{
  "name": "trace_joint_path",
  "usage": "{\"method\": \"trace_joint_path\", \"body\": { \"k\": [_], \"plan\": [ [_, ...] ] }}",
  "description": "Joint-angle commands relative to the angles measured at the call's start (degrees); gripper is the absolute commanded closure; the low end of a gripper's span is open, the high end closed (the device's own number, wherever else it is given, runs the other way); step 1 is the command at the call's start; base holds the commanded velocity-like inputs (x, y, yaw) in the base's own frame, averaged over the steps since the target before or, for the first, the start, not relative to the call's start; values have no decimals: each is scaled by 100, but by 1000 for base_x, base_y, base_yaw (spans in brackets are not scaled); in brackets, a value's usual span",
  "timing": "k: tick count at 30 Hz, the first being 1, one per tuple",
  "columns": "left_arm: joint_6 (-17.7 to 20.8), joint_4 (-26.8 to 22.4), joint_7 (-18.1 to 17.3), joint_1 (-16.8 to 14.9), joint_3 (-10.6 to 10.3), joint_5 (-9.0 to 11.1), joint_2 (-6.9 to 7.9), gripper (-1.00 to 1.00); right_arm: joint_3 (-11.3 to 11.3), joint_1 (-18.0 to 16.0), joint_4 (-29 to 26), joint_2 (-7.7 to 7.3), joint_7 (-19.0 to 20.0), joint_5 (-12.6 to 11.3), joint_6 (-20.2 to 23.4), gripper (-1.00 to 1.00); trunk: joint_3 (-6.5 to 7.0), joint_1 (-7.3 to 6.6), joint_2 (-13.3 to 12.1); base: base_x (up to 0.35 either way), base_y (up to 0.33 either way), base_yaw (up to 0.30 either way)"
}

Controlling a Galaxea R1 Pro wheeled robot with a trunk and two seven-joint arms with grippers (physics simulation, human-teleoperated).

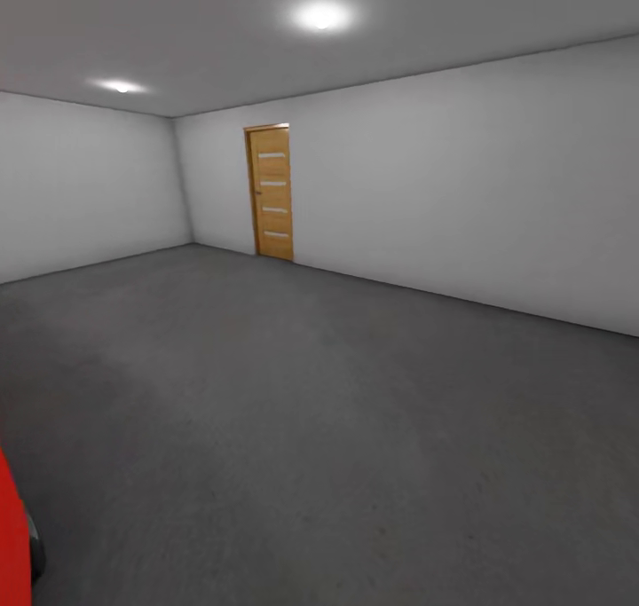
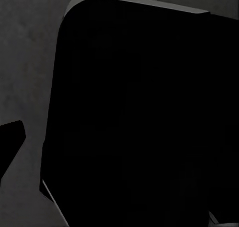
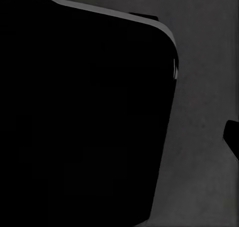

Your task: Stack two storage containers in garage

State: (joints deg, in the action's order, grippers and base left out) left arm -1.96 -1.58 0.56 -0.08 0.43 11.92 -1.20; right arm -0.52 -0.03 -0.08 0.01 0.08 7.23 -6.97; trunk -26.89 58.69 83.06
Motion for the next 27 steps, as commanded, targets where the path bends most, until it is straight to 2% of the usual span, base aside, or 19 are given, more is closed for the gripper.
{"method": "trace_joint_path", "body": {
  "k": [1,13,27],
  "plan": [
    [-15,0,6,-1,1,33,-2,-100,1,0,-1,6,-5,41,-15,-100,-4,3,2,322,0,0],
    [2,0,1,-1,1,38,12,-100,62,-1,-1,17,-17,11,-23,-100,-4,3,2,322,0,22],
    [-13,-2,2,-1,1,30,14,-100,76,-1,-1,8,-17,-7,-24,-100,-4,3,2,322,0,250]
  ]
}}
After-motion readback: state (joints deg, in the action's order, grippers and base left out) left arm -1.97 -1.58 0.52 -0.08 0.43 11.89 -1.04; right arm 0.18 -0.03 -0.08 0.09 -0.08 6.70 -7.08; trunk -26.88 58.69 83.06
